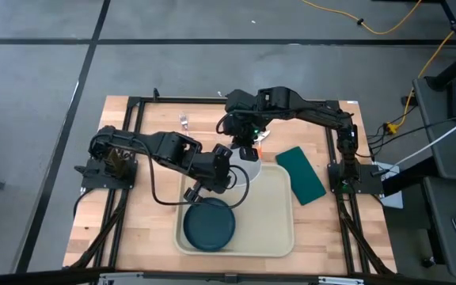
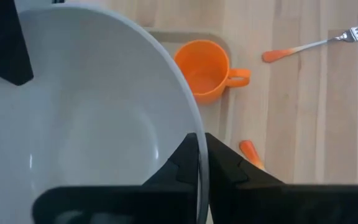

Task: Set up tray
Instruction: Put the white bowl on top of the blue plate on the light brown serving tray

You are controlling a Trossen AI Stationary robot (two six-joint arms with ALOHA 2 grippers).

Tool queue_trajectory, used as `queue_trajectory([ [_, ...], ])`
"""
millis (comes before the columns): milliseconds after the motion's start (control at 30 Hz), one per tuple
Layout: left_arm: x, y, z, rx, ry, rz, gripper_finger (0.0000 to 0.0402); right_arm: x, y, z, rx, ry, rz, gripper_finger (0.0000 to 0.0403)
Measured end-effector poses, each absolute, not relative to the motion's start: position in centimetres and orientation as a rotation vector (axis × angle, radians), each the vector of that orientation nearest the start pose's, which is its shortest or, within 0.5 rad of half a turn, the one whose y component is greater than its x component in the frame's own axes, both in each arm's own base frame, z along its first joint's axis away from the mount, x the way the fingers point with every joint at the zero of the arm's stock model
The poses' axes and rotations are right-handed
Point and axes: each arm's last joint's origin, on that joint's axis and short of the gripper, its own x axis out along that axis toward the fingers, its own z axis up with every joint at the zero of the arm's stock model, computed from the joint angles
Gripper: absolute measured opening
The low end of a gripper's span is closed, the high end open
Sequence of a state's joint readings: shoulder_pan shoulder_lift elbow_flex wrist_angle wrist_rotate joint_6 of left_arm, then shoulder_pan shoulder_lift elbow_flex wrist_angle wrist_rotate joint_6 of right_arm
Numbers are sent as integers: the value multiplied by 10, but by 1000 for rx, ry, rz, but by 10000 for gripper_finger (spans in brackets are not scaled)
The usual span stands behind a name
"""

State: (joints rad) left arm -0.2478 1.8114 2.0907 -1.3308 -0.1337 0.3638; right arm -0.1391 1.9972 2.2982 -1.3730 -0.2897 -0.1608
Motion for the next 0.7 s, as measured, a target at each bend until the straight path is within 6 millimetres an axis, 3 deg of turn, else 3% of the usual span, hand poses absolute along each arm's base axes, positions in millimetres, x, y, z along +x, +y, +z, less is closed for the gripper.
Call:
queue_trajectory([
  [367, 337, -83, 401, 503, 1031, -260, 2, 381, -46, 413, 47, 936, 199, 69],
  [700, 327, -80, 397, 463, 1144, -212, 1, 339, -44, 449, -18, 907, 59, 152],
])
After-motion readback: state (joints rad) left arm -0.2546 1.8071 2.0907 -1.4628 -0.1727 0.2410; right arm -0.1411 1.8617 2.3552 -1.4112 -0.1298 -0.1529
